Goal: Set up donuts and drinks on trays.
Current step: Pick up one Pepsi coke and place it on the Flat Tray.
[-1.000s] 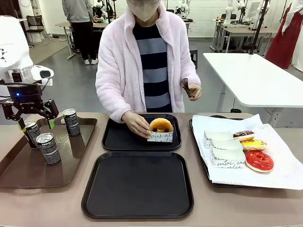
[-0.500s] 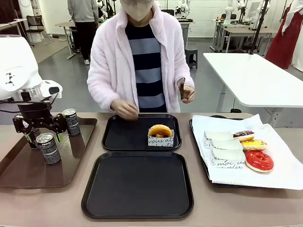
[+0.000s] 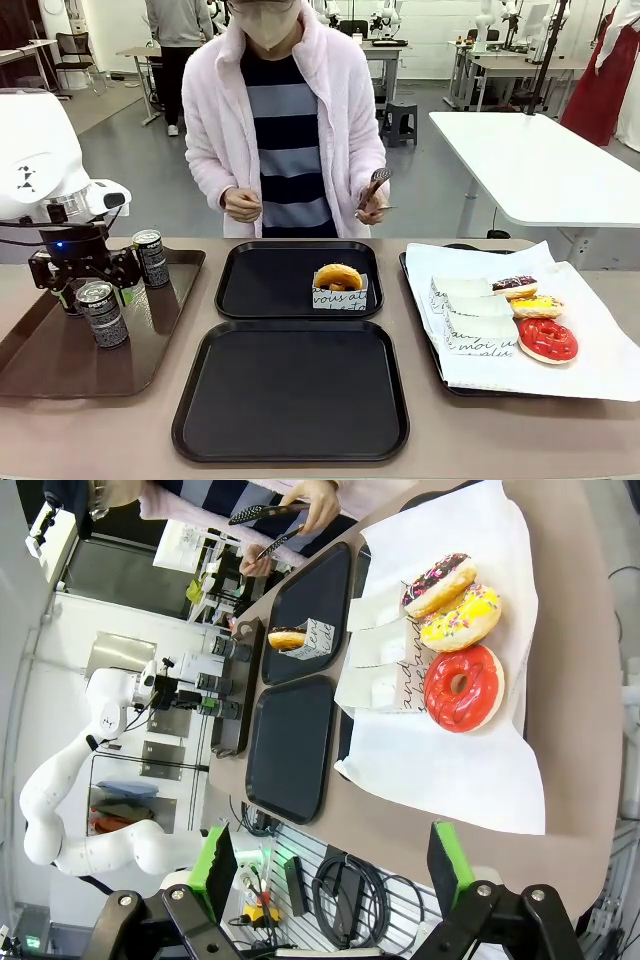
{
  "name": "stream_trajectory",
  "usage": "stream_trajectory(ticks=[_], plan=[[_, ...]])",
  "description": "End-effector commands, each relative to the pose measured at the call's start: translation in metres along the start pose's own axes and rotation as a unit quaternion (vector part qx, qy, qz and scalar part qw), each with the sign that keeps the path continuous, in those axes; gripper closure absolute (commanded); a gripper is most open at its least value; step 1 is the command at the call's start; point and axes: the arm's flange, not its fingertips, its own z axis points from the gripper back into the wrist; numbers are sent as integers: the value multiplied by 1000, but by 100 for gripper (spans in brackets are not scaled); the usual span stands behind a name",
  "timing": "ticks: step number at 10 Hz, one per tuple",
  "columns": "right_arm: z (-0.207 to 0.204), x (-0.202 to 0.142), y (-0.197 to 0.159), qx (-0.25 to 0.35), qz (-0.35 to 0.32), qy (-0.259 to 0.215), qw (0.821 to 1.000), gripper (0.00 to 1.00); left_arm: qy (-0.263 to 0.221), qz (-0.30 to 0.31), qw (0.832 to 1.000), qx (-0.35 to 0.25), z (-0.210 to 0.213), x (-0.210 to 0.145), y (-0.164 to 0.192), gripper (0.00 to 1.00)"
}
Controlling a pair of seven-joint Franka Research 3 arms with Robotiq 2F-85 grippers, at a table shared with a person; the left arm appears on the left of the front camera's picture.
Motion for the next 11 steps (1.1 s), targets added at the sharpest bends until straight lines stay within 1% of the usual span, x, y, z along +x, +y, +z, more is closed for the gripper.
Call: stream_trajectory(ticks=[1, 2, 3, 4, 6, 7, 8, 10, 11], plan=[[0, 1, -1, 8, 6, -5, 1000, 0, 6, 3, 1000, 2, -5, 8, 1, 9], [0, 1, -1, 8, 6, -5, 1000, 0, 13, 2, 1000, 0, -7, 8, 1, 59], [0, 1, -1, 8, 6, -5, 1000, 0, 19, 0, 1000, -5, -6, 8, 1, 64], [0, 1, -1, 8, 6, -5, 1000, 0, 23, 3, 1000, -3, -6, 7, 2, 100], [0, 1, -1, 8, 6, -5, 1000, 0, 27, 7, 1000, 1, -5, 7, 3, 100], [0, 1, -1, 8, 6, -5, 1000, 0, 24, 4, 1000, 7, 0, 6, 1, 92], [0, 1, -1, 8, 6, -5, 1000, 0, 15, -1, 1000, 10, 10, 1, -2, 100], [0, 1, -1, 8, 6, -5, 1000, 0, 16, -8, 999, 35, 52, -22, -18, 100], [0, 1, -1, 8, 6, -5, 1000, 0, 16, -15, 999, 37, 77, -37, -28, 100]])
